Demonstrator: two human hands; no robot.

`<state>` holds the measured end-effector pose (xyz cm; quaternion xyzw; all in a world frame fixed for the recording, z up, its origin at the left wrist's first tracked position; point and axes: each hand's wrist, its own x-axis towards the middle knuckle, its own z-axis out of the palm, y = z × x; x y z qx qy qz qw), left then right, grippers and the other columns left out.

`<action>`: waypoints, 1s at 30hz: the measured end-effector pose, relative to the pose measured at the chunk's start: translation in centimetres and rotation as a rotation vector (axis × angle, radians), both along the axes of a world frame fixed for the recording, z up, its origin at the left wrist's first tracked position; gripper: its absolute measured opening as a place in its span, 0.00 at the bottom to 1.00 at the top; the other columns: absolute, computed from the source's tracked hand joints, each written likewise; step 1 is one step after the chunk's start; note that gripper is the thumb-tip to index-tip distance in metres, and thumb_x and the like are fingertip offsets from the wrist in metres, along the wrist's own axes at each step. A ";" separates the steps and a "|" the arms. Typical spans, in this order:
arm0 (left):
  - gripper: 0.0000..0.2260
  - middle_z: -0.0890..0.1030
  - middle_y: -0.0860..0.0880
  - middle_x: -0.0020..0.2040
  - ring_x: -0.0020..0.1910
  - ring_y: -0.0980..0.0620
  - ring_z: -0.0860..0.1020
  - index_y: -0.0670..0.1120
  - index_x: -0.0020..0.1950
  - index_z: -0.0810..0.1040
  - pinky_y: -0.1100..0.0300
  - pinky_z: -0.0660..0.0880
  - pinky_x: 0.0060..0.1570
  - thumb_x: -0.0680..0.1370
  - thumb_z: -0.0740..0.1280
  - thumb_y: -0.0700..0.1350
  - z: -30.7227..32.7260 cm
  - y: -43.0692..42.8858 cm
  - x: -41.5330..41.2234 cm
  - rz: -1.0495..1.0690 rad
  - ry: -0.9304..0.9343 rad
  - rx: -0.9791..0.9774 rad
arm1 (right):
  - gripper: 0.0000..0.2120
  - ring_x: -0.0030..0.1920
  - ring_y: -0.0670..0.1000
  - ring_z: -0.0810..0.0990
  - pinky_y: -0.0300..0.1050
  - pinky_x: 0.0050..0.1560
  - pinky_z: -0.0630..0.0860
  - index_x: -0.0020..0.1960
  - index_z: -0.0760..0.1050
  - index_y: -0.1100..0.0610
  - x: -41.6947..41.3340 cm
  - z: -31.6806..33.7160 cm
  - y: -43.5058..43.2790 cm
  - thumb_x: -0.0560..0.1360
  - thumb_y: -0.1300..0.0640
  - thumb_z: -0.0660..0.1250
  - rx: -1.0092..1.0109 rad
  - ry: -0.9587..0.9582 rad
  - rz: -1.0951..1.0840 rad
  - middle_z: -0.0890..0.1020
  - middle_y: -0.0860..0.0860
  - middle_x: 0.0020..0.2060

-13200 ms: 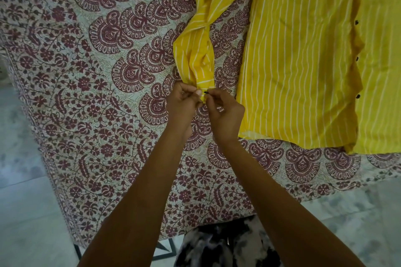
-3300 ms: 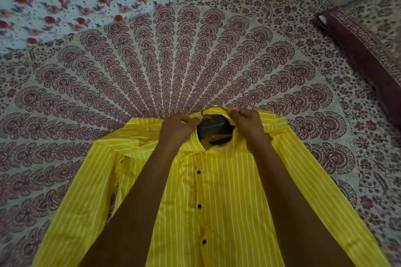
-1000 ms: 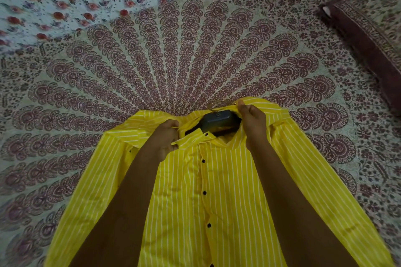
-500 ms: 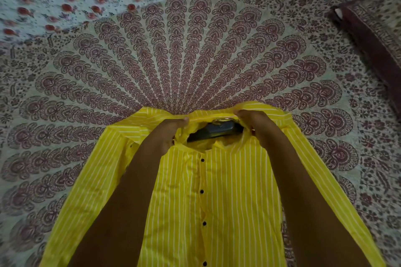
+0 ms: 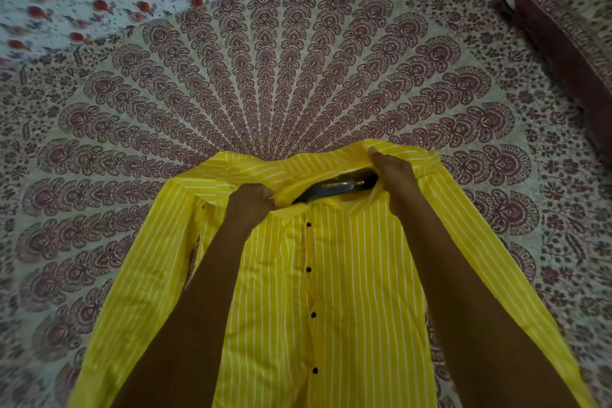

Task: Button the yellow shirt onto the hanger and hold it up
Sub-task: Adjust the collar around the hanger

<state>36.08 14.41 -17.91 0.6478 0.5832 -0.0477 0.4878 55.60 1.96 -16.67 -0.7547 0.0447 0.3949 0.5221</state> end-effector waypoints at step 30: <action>0.15 0.81 0.56 0.36 0.45 0.55 0.77 0.48 0.51 0.76 0.54 0.71 0.56 0.79 0.54 0.32 -3.7 -2.3 -2.3 0.185 -0.621 -0.391 | 0.37 0.73 0.61 0.58 0.54 0.73 0.54 0.73 0.56 0.62 -4.8 -3.8 4.9 0.71 0.50 0.66 -0.050 -0.901 0.407 0.64 0.60 0.71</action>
